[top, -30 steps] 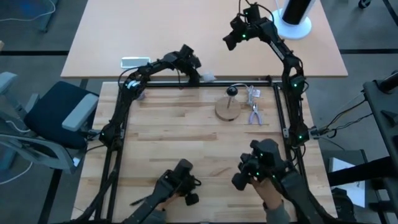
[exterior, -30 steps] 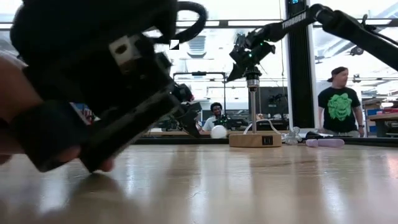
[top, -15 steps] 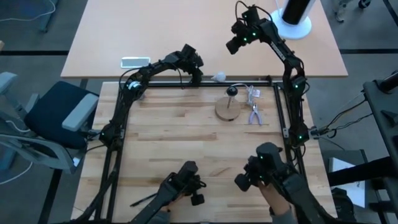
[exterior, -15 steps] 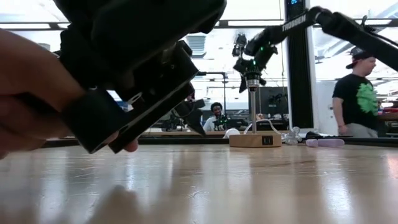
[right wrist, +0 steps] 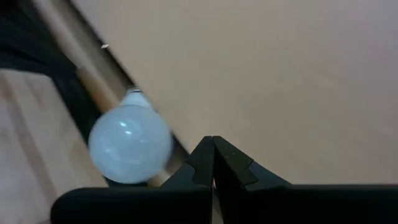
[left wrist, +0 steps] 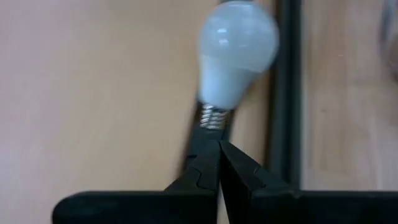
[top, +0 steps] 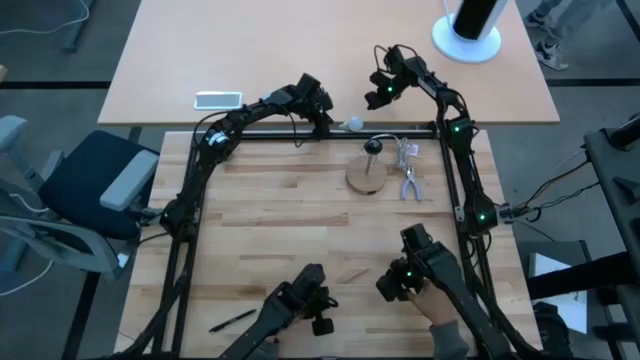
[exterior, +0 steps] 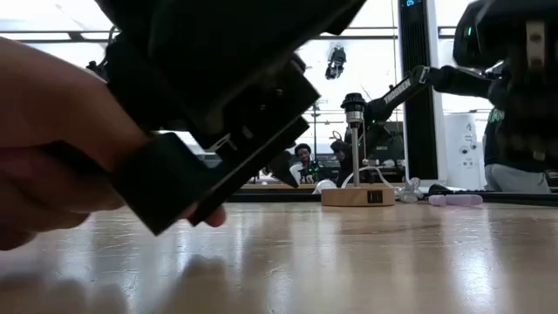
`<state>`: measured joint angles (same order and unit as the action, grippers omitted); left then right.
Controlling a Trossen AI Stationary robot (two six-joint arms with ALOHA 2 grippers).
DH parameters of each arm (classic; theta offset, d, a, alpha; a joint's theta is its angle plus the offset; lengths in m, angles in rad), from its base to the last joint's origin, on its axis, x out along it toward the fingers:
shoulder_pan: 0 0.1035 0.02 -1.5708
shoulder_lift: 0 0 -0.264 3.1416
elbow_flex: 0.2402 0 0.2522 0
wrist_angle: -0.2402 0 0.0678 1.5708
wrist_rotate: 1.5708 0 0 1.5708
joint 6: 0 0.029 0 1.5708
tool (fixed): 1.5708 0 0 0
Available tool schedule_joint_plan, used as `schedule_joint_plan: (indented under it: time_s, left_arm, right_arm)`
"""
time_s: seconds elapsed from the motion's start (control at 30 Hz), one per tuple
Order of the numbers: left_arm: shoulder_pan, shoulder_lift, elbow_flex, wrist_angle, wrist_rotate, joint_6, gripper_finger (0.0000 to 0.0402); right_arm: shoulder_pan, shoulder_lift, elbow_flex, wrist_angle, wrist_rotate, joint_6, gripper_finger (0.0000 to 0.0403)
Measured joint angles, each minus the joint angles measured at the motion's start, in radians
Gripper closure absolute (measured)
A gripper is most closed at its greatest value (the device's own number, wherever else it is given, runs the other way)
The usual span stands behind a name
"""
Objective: Screw lightbulb
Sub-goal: Move the lightbulb to the table
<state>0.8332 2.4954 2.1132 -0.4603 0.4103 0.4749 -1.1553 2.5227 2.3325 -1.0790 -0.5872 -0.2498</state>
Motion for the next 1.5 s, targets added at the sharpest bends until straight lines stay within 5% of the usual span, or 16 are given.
schedule_joint_plan:
  time_s: [0.8,1.23,1.33,1.5]
  left_arm:
    - [-0.056,0.003,-0.002,0.058,-0.026,0.141,0.0401]
    - [-0.056,0.003,-0.001,0.069,-0.031,0.125,0.0401]
    - [-0.055,0.003,-0.001,0.101,-0.025,0.169,0.0401]
    - [-0.055,-0.113,0.034,0.152,0.007,0.143,0.0402]
  right_arm:
    - [0.091,0.090,0.003,0.004,-0.136,-0.328,0.0403]
    - [0.101,0.090,0.003,0.057,-0.133,-0.323,0.0403]
    - [0.105,0.084,0.002,0.056,-0.173,-0.452,0.0403]
    - [0.105,0.063,0.019,0.070,-0.267,-0.552,0.0403]
